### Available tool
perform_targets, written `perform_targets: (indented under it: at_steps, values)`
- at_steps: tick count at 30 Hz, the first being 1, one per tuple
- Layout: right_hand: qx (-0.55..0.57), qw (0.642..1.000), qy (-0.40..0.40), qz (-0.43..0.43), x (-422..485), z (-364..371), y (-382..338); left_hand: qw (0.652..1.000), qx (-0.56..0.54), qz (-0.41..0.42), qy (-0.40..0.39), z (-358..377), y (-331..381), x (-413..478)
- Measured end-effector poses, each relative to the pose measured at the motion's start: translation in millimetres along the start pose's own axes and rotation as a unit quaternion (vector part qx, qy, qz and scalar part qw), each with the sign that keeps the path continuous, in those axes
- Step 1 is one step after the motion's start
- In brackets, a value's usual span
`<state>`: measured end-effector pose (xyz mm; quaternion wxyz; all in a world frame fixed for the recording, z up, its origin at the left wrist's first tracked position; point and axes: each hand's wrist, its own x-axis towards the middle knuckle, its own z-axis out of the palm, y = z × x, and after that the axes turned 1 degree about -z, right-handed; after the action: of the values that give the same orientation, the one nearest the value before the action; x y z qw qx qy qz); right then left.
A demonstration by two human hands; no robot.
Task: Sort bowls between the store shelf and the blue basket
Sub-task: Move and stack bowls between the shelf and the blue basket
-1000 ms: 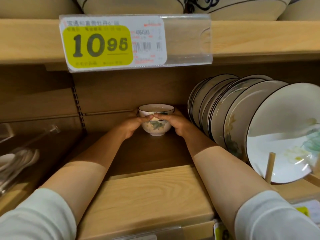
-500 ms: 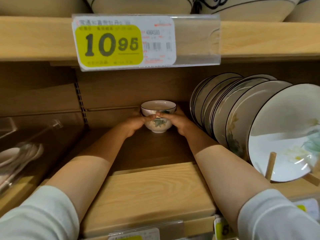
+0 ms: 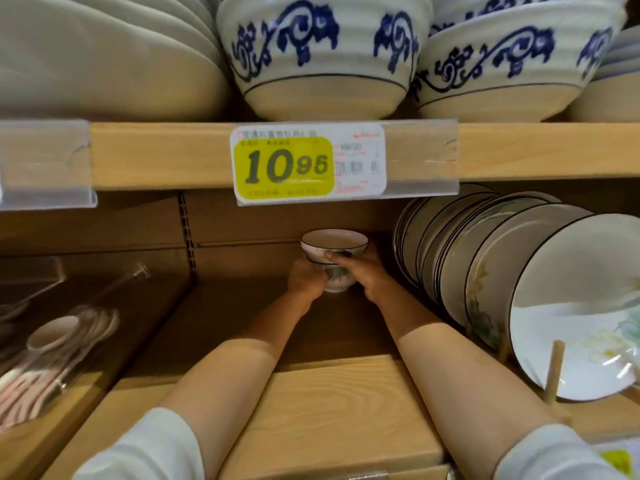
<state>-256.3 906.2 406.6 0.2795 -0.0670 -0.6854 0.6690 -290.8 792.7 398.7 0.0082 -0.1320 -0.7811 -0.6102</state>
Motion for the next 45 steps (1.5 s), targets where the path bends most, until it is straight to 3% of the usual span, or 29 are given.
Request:
perform_targets:
  at_steps: [8,14,19,27,29,32,37,45]
  values:
    - [-0.025,1.0,0.02,0.0,0.4,1.5,-2.7,0.995,0.073,0.006,0.069,8.9,1.0,-10.9]
    - [-0.043,0.999,0.006,0.003,-3.9,-2.6,-4.5,0.994,0.09,-0.013,0.059,8.7,2.5,-14.4]
    - [-0.047,0.997,0.044,0.045,-3.5,-8.3,-16.8,0.994,0.091,-0.016,0.059,-3.5,10.6,-21.2]
    - [-0.037,0.993,0.046,0.103,-51.7,-27.7,-57.5,0.991,-0.058,-0.07,0.1,-44.9,49.5,-80.5]
    - [-0.013,0.993,0.026,0.114,-77.1,-33.9,-69.0,0.981,-0.139,-0.08,0.112,-53.3,61.0,-107.1]
    - [0.023,0.989,0.007,0.146,-124.3,-46.6,-81.0,0.976,-0.16,-0.085,0.121,-61.3,65.4,-154.0]
    - [0.093,0.986,-0.079,0.116,-210.4,-58.4,-90.6,0.98,-0.133,0.017,0.147,-72.9,50.8,-261.1]
    - [0.217,0.917,-0.251,0.222,-359.0,-27.8,-52.3,0.962,-0.164,-0.01,0.218,-140.5,3.7,-448.1]
